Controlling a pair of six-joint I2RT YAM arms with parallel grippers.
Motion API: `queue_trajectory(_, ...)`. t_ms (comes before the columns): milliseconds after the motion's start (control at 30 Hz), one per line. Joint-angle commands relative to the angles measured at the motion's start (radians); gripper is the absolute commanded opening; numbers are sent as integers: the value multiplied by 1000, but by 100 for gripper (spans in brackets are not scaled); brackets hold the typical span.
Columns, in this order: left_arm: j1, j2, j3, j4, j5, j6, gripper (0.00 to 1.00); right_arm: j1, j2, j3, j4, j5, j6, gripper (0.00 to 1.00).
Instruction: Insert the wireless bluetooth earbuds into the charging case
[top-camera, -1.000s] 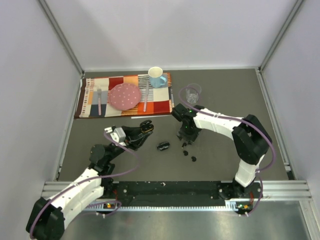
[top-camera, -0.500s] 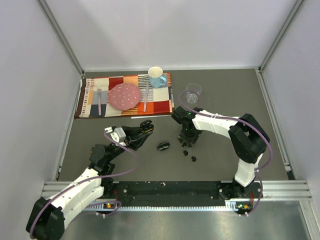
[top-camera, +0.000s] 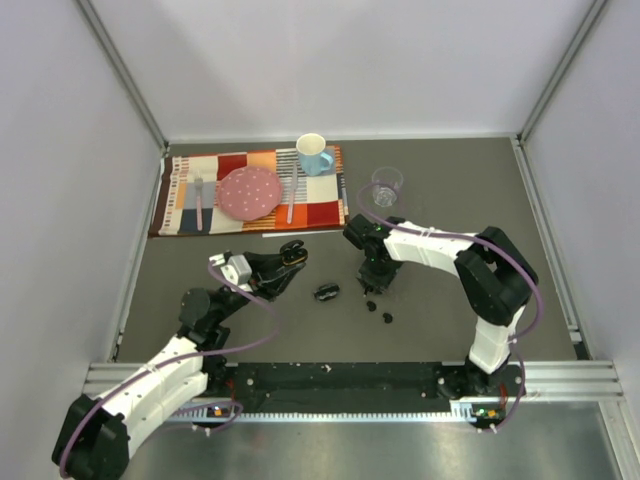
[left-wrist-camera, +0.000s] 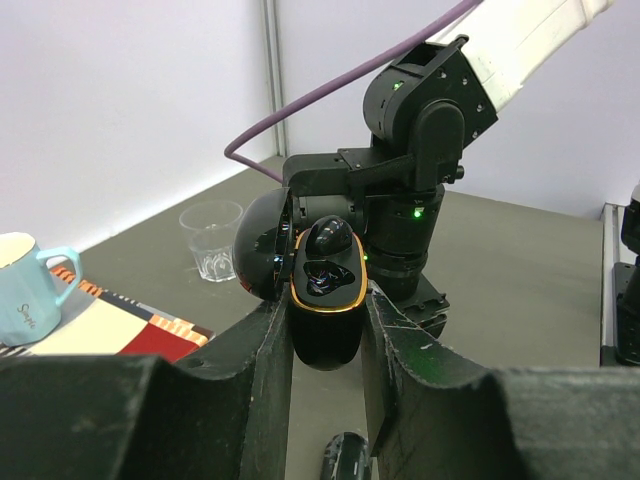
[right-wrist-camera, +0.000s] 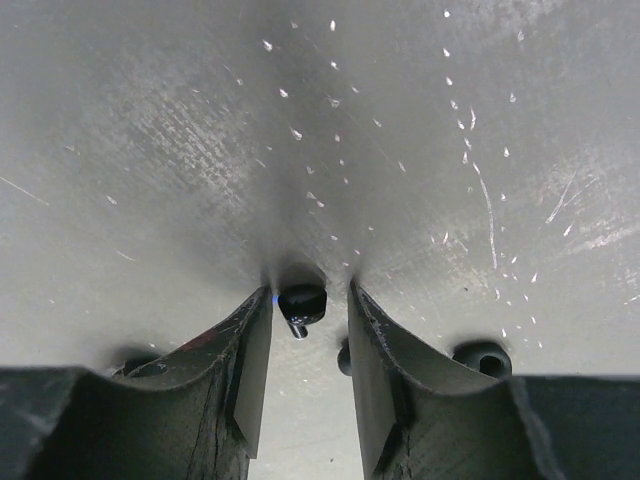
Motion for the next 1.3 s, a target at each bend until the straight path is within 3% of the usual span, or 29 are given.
queue_trajectory(0, -3, -12, 0, 53, -12, 8, 0, -8, 24, -9, 36, 15, 22, 35)
queue_trajectory(500, -3, -26, 0, 40, -12, 10, 0, -10, 34, -8, 45, 2, 11, 26)
queue_trajectory(667, -3, -28, 0, 37, -13, 8, 0, -13, 33, -12, 47, 5, -6, 4)
queue_trajectory(867, -3, -25, 6, 37, -10, 8, 0, -8, -28, -9, 56, 56, -139, 0)
queue_trajectory(1100, -3, 4, 26, 49, -3, 0, 0, 136, -324, -37, 80, 457, -250, 0)
queue_trajectory(1267, -3, 43, 40, 90, 8, -27, 0, 266, -511, -60, 145, 623, -325, 0)
